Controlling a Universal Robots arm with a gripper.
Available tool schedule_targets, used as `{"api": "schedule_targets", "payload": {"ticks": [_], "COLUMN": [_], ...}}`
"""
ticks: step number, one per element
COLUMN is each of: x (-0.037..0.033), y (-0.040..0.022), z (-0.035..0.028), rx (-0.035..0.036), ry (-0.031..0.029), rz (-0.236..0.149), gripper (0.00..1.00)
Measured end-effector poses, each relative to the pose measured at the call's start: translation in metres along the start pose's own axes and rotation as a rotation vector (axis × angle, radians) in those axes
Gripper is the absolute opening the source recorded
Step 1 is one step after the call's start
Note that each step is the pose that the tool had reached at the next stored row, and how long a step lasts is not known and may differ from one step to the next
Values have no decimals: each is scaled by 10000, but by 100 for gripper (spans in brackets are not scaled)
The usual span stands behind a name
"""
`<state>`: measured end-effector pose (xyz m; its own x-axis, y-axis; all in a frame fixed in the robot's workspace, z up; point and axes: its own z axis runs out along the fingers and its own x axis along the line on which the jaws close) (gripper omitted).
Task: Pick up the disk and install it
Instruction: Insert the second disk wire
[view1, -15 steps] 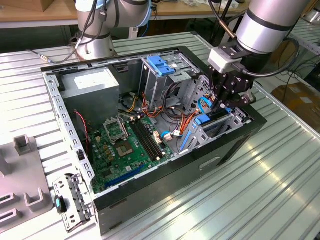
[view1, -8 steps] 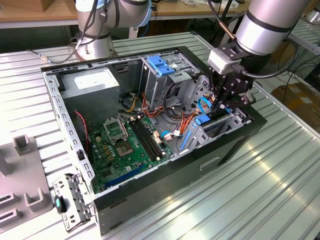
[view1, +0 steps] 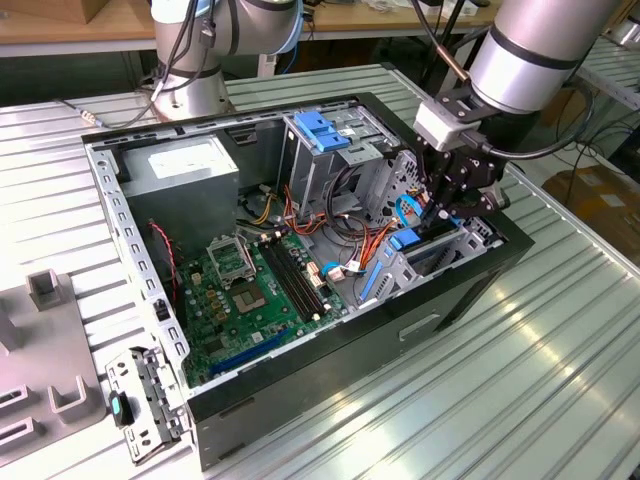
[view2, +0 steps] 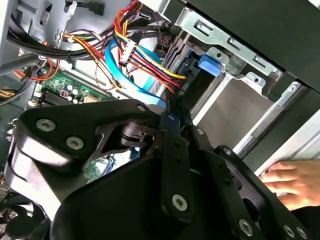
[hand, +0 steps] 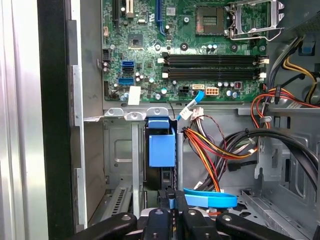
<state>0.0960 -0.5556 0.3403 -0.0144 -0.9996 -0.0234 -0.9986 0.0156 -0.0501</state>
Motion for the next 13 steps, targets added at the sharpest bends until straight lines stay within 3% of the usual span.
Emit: {"api": "schedule_targets", "payload": {"ticks": [6, 8, 9, 11, 13], "x": [0, -1, -1, -3, -3], "y": [0, -1, -3, -7, -9], "z": [7, -7, -30, -123, -154], "rx": [0, 11, 31, 61, 75], "ry": [-5, -39, -47, -29, -28], "rz": [0, 1, 0, 0, -2], "gripper": [16, 17, 24, 24, 24]}}
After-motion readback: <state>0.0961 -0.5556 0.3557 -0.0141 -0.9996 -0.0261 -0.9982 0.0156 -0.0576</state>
